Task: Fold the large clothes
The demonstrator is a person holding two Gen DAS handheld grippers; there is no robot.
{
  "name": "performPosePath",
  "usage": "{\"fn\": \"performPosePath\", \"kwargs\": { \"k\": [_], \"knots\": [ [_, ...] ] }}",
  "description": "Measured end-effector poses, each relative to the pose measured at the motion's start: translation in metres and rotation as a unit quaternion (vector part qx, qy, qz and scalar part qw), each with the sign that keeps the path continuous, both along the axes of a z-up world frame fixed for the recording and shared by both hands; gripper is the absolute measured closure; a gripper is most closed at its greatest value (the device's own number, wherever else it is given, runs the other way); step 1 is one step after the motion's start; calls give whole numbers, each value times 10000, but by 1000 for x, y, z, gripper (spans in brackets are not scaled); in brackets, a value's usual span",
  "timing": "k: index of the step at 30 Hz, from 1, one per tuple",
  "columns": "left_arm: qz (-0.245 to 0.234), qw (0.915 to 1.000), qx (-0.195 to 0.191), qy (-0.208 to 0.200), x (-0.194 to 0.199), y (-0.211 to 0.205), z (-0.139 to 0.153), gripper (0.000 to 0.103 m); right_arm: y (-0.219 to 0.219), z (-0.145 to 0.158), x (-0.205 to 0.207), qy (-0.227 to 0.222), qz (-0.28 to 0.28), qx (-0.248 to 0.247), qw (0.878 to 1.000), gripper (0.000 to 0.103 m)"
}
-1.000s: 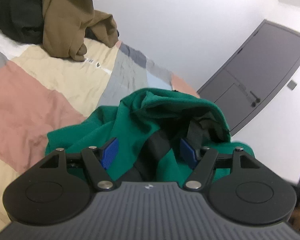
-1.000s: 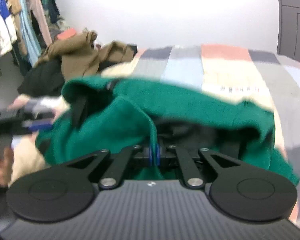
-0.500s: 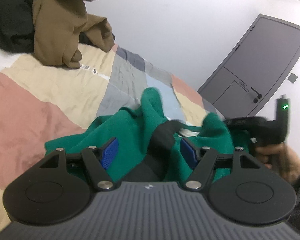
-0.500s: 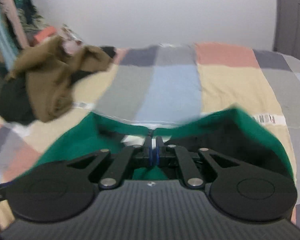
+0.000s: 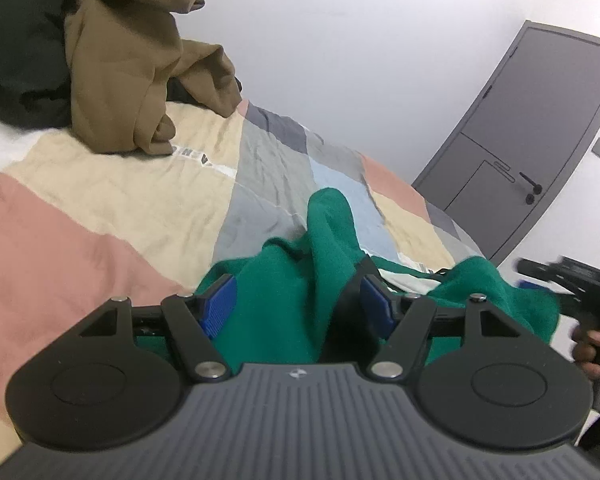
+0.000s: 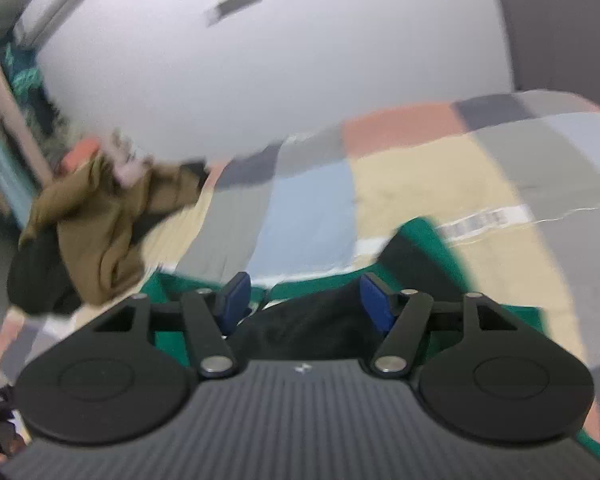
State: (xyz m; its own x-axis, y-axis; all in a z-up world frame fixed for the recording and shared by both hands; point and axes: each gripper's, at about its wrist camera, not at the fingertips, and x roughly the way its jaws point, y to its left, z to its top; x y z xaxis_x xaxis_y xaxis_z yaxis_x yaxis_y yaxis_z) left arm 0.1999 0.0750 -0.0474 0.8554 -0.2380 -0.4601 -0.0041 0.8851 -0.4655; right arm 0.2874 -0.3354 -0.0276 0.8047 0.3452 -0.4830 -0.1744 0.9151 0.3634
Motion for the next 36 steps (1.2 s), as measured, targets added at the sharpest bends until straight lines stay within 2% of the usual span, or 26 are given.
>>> {"fn": "performPosePath", "kwargs": {
  "k": [5,7,10,11,13,15,16,17,18,19,20,21,24,27,31,34,36],
  "knots": [
    [-275,9995,154,40,17,-12,3,30,-54,-11,-28,21,-995,464,9939,39],
    [-352,9989,303,82,25,-19,3,30,-67,-20,-31,163,-1136,411,9925,39],
    [-371,9984,397,170,45,-26,0,31,-72,-36,-24,448,-839,354,9948,39],
    [-389,9984,358,212,53,-28,-2,35,-70,-41,-22,515,-676,406,9956,39],
    [-449,9980,273,345,67,-31,-7,44,-57,-49,-15,581,-348,280,9973,39],
    [-472,9969,310,554,81,-36,-12,59,-39,-51,-8,537,-267,-289,9978,40],
    [-467,9959,421,646,86,-38,-14,65,-30,-52,-4,494,-276,-574,9967,43],
    [-456,9947,564,724,90,-42,-15,79,-24,-53,-2,449,-255,-750,9958,49],
    [-448,9946,611,707,90,-42,-15,89,-21,-55,2,430,-243,-829,9953,67],
    [-421,9952,604,652,89,-41,-15,91,-20,-57,6,455,-262,-849,9950,82],
    [-355,9965,528,542,85,-37,-12,94,-21,-58,8,472,-301,-822,9950,88],
    [-263,9978,434,423,80,-30,-8,95,-23,-57,9,426,-392,-819,9950,93],
    [127,9999,-33,105,66,-2,5,96,-36,-44,-1,29,-587,-663,9961,94],
    [376,9976,-500,-290,52,25,20,96,-55,-25,-15,-394,-868,-457,9944,95],
    [741,9933,-631,-619,41,45,36,96,-76,-15,-30,-783,-1118,-215,9904,95],
    [952,9926,-496,-575,52,49,35,96,-80,-21,-24,-706,-1237,-269,9894,95],
    [1001,9938,-292,-378,67,48,30,96,-79,-29,-11,-560,-1276,-375,9895,95]
  ]
}}
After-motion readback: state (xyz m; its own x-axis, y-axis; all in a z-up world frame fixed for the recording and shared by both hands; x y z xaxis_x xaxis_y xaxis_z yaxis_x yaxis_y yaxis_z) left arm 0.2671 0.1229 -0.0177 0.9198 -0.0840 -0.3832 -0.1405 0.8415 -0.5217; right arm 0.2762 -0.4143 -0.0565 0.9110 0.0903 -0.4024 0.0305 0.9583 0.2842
